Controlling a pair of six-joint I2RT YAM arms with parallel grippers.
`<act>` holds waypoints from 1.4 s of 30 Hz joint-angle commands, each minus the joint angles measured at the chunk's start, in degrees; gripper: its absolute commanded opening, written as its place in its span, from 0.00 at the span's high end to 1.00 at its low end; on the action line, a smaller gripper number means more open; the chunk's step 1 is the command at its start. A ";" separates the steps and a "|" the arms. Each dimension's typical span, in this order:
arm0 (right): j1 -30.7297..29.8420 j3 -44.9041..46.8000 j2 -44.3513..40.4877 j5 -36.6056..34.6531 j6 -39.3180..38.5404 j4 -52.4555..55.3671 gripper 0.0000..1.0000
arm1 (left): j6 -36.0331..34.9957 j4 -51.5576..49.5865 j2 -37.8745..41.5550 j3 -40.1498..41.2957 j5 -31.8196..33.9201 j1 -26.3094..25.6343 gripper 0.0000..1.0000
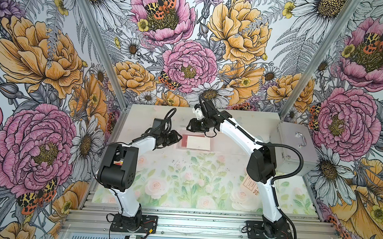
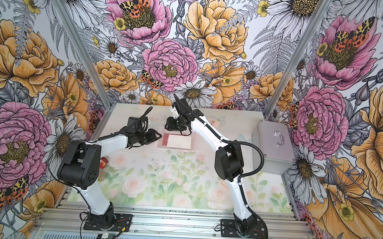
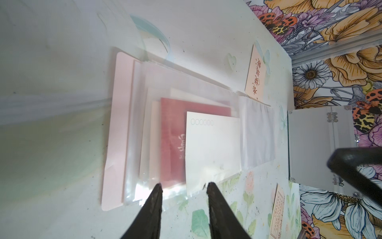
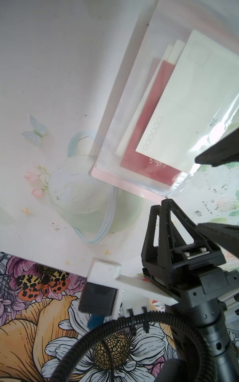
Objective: Place the photos into the photo albums
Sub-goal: Turn the page of the photo album at the center of the board, then move the photo to the center of the board.
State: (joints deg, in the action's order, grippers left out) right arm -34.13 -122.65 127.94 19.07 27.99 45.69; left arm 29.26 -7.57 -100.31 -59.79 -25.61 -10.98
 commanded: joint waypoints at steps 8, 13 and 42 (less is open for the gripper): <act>6.44 12.12 -8.20 -11.00 -3.14 -1.16 0.53 | 0.73 2.79 1.29 -0.25 -2.59 -1.15 0.62; 9.54 26.06 -15.85 -14.54 -2.69 -5.29 0.53 | 0.89 3.98 -0.59 -2.21 -3.61 -5.78 0.62; 21.07 93.12 -63.35 -10.43 23.78 -17.57 0.50 | -1.26 10.77 -10.16 -6.45 -13.54 -26.55 0.62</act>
State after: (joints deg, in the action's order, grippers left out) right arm -14.31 -32.23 68.79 9.85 45.80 28.88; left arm 29.61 2.00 -109.14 -64.73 -37.78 -37.91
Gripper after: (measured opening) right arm 0.500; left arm 0.383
